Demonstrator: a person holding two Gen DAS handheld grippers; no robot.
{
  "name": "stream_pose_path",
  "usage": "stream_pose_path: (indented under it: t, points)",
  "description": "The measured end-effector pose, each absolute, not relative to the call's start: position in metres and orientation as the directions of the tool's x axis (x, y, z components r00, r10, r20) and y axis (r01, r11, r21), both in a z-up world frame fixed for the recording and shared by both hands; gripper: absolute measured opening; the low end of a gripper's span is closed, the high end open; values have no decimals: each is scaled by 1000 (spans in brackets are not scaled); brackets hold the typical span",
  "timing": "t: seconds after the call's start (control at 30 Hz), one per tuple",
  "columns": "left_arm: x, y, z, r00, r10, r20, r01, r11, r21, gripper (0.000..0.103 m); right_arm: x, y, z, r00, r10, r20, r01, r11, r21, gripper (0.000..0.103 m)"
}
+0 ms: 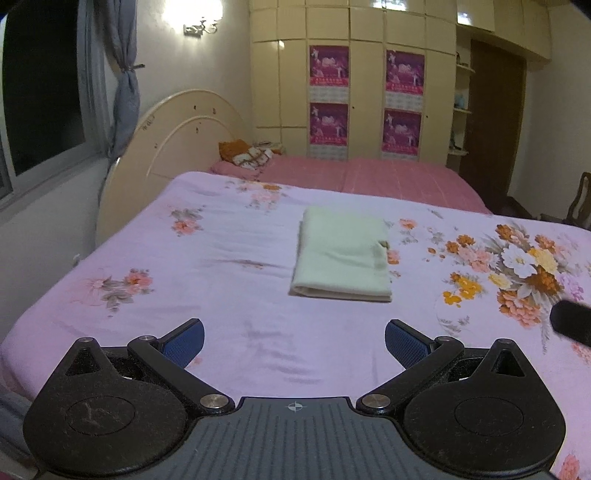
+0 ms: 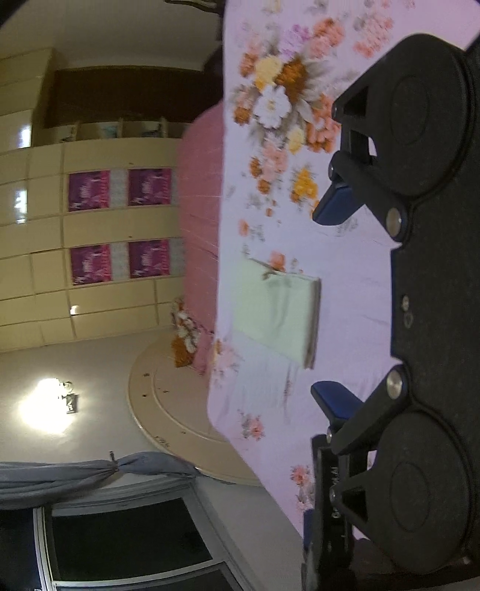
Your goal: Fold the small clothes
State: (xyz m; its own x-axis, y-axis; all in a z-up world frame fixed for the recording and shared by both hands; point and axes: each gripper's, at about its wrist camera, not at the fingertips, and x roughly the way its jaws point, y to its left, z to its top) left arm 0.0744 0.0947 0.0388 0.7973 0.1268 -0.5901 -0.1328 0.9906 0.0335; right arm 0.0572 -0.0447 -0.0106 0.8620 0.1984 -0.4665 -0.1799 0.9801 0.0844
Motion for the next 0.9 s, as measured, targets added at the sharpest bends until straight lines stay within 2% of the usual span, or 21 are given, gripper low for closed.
stream_pose_path:
  t: [0.37,0.9]
  points:
    - [57,96,47,805,134,-578,-143,989,31,103,44,-45,-3,890,181,-419,-159,983,86,92]
    - [61,96,47,799,145,-583,-152,988,37,103,44,-35,-6,880,186,-437,-164,982,88,92]
